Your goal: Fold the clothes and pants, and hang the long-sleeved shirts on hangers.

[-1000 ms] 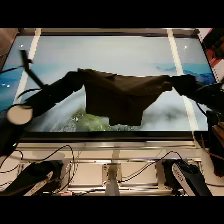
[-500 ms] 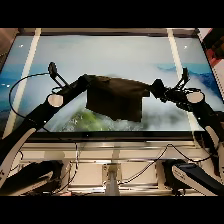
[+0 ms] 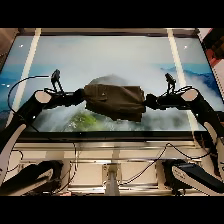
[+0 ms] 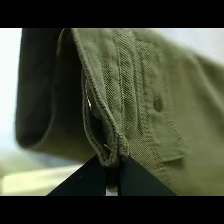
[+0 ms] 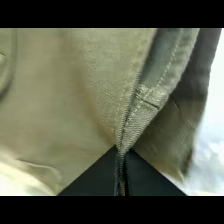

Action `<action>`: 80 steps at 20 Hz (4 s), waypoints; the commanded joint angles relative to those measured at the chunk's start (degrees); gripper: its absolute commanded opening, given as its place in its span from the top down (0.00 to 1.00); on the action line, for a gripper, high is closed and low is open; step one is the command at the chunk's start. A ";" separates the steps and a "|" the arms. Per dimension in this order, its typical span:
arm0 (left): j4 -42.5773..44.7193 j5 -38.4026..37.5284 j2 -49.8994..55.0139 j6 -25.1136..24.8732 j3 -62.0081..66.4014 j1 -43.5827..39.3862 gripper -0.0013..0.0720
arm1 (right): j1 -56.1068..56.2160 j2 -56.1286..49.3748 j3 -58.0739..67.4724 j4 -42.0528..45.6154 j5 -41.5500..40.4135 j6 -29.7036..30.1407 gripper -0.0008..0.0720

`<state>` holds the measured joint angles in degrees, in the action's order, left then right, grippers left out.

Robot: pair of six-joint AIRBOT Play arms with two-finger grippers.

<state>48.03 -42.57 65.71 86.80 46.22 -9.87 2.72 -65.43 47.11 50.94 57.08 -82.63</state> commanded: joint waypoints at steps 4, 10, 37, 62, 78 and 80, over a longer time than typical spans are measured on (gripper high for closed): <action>9.31 -10.12 1.97 0.90 0.02 1.31 0.94 | 0.07 -0.11 0.26 12.57 4.61 -1.14 0.96; 2.80 -6.23 6.29 0.81 0.04 -0.37 0.32 | 0.07 -0.04 0.26 12.07 -4.37 -1.25 0.14; 2.89 -3.06 -8.68 -3.67 0.13 9.97 0.93 | -13.68 -22.08 9.29 -14.93 9.77 20.83 0.15; 2.69 -3.06 -8.68 -3.65 0.13 9.97 0.93 | 2.78 -31.61 22.05 -15.67 0.61 26.51 0.96; 2.69 -3.06 -8.68 -3.65 0.13 9.97 0.93 | -35.71 1.05 35.69 32.26 4.37 -2.45 0.96; 2.69 -3.06 -8.68 -3.65 0.13 9.97 0.93 | -42.95 2.12 38.36 36.13 9.01 -5.42 0.96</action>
<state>50.72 -45.65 57.08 83.15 46.30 0.03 -30.89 -66.15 82.56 78.98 61.12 -82.56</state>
